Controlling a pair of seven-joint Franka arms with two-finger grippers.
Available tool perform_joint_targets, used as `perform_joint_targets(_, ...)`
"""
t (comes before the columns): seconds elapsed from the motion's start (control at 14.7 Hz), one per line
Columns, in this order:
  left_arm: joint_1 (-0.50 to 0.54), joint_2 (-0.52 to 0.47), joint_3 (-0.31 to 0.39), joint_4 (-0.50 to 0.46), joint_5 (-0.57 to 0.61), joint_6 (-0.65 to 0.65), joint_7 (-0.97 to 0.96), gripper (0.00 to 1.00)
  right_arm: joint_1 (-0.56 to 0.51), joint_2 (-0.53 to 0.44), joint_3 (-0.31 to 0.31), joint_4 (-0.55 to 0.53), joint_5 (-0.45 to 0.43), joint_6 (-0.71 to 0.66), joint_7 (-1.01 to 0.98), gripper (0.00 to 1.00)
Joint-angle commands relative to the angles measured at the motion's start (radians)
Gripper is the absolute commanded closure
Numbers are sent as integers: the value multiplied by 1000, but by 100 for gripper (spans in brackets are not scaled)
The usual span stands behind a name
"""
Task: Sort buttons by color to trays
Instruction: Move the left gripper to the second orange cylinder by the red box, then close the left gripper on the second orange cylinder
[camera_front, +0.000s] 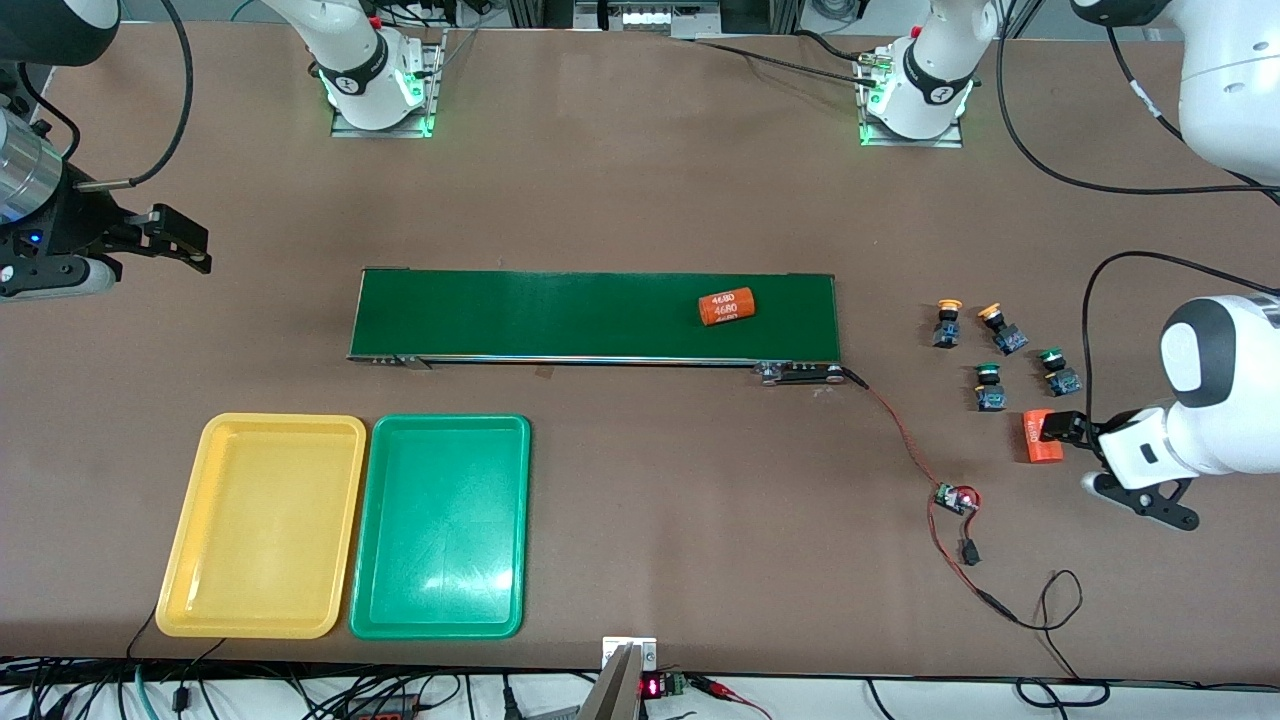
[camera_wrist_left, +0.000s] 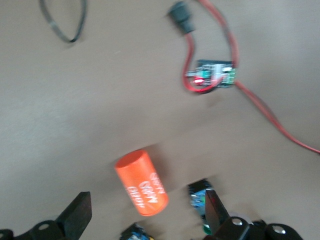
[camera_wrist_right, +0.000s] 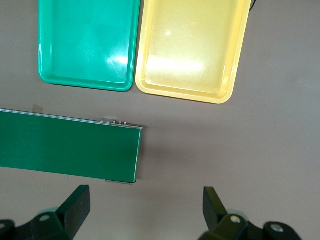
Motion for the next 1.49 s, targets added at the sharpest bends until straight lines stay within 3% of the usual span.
perform_joint_targets(0.0, 3, 46, -1, 9, 57, 32, -75, 0, -4, -1, 0, 4, -1, -3, -18, 0)
perform_joint_targets(0.34, 29, 106, -1, 7, 46, 44, -198, 0, -4, -1, 0, 4, -2, -3, -18, 0)
perform_joint_targets(1.02, 57, 148, -4, -30, -20, 60, -230, 1, -4, -1, 0, 4, -1, -3, -18, 0)
perform_joint_targets(1.09, 57, 148, -5, -34, -20, 60, -230, 7, -4, -1, -1, 4, -1, -3, -18, 0)
perform_joint_targets(1.15, 57, 148, -7, -36, -20, 56, -230, 21, -4, -1, -1, 4, -1, -3, -18, 0)
perform_joint_targets(1.29, 48, 143, -10, -36, -20, 49, -229, 71, -5, -1, -1, 4, -1, -3, -18, 0)
perform_joint_targets(1.36, 43, 138, -13, -34, -17, 46, -224, 90, -5, -1, -1, 4, -2, -3, -18, 0)
perform_joint_targets(1.43, 29, 132, -15, -33, -12, 32, -219, 100, -5, -1, -1, 4, -1, -3, -18, 0)
